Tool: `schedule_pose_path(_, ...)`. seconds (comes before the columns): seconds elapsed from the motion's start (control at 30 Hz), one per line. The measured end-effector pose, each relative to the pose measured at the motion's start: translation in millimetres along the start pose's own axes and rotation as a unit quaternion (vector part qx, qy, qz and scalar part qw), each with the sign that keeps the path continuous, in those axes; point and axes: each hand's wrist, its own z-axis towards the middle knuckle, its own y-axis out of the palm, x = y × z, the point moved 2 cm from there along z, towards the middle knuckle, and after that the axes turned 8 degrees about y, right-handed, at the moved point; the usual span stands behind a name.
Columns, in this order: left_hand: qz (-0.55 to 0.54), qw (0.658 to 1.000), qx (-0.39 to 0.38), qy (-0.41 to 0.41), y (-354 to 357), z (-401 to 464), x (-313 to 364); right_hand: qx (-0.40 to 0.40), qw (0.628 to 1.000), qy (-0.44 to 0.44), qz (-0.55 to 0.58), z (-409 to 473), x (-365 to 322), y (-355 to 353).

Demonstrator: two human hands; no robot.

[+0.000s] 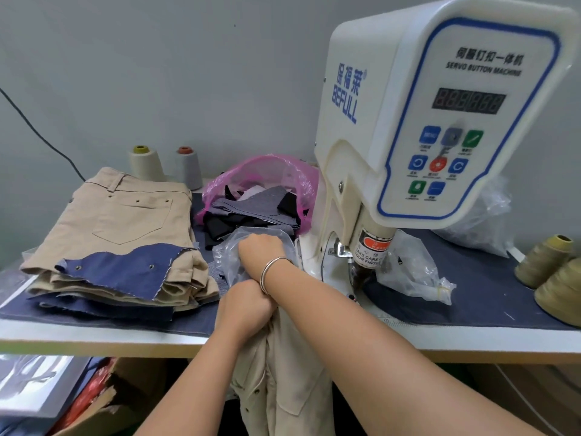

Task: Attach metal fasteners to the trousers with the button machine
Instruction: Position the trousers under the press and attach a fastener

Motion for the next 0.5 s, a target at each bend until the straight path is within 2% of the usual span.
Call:
schedule_pose_path(0.1,-0.001,1.000,0.005,-0.001,0.8,-1.0,-0.3,0.025,0.999,-0.046,-0.013,0.2,-5.2,-0.2)
schedule_pose_path(0.2,-0.001,1.000,0.009,0.008,2.1,-1.3,0.5,0.005,0.997,-0.076,-0.009,2.7,-5.0,2.4)
schedule_pose_path(0.5,-0.006,1.000,0.003,0.001,0.2,-1.8,2.3,0.010,0.994,-0.096,-0.045,3.9,-10.7,1.4)
